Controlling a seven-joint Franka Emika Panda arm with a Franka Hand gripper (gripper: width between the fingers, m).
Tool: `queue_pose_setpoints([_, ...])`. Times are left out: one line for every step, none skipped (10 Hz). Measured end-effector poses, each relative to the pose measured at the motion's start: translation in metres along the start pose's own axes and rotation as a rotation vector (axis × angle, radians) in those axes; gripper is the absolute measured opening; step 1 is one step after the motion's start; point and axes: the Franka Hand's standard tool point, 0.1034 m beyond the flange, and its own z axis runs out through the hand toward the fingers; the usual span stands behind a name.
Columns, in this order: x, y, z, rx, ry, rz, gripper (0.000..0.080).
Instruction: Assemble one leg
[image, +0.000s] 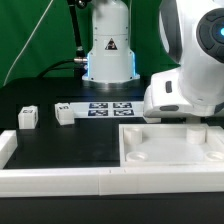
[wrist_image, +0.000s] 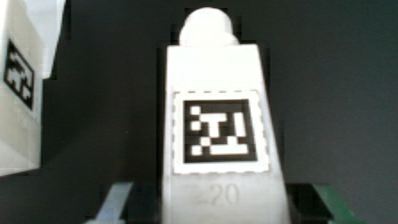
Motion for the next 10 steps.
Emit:
queue_pose_setpoints([0.0,0.0,0.0,0.0,0.0,0.0,0.0291])
queue_pose_setpoints([0.0,0.0,-0.001,0.0,0.001,-0.001,0.0291])
queue_pose_setpoints([-0.006,-0.002,-0.01,0.0,-0.005,-0.004,0.0291])
queue_pose_setpoints([-0.016,-0.005,-0.028,0.008,0.002,-0.008,0.0291])
queue_pose_setpoints([-0.024,-0.006,-0.046,0.028,0.015,-0.007,0.0291])
queue_pose_setpoints([-0.033,-0.005,-0.063,0.031,0.022,-0.008,0.0291])
queue_pose_setpoints([-0.035,-0.005,-0.071,0.032,0.034,-0.01,0.0291])
queue_pose_setpoints([-0.033,-0.005,-0.069,0.033,0.043,-0.01,0.0292])
queue_pose_setpoints([-0.03,-0.006,-0.071,0.036,0.073,-0.01,0.0292])
queue_pose_setpoints([-0.029,-0.007,-0.071,0.037,0.081,-0.01,0.0292])
